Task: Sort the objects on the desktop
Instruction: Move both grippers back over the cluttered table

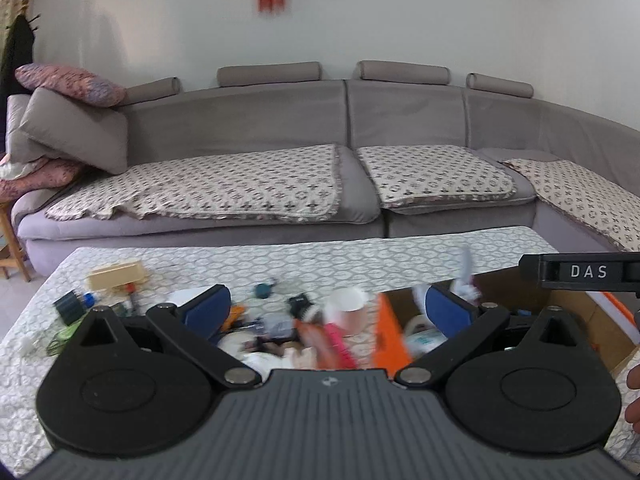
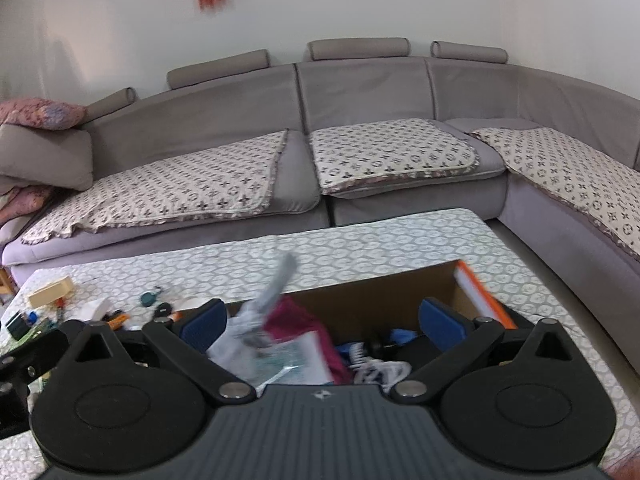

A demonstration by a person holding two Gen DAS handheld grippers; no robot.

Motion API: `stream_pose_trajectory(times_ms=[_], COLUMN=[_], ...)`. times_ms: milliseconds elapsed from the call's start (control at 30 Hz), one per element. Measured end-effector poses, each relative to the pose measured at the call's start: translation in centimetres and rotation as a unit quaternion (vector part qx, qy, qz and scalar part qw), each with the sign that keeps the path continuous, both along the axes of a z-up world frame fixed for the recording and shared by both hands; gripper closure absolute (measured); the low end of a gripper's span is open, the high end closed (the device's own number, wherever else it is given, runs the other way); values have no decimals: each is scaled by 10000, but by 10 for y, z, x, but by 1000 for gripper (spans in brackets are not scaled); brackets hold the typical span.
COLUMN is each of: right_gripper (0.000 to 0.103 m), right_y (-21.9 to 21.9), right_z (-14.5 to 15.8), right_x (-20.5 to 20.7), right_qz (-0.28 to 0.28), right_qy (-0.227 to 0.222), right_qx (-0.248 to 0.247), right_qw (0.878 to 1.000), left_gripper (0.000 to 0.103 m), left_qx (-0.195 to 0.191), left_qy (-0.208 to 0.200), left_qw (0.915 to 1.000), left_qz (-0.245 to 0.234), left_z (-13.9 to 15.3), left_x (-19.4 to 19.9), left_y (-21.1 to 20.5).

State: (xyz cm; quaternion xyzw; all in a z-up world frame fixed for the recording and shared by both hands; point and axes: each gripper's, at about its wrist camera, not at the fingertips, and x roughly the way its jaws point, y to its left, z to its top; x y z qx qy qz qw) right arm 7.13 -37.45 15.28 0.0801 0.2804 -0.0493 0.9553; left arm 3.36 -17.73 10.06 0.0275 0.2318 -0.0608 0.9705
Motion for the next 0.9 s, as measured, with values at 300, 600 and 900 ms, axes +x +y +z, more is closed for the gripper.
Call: stream_pose_trajectory(times_ms=[300,600,900], right_gripper=[0,0,0], right_y=[90,169,196], right_z=[13,1,-31], right_x=[11,19,16], right_qz=[682,1360,1503], right_qy=[-85,-3,112], right_qx=[-54,9,-61], right_qw=[9976,9907,9886], left_gripper=[0,0,0], left_qx=[-98,26,-76], left_qy=[-74,-143,-21], left_qw=[9985,9938,9906], left_qz=[530,1099,1364], left_z=[3,-9,-34], left_x=[-2,1,7], left_y=[71,135,173])
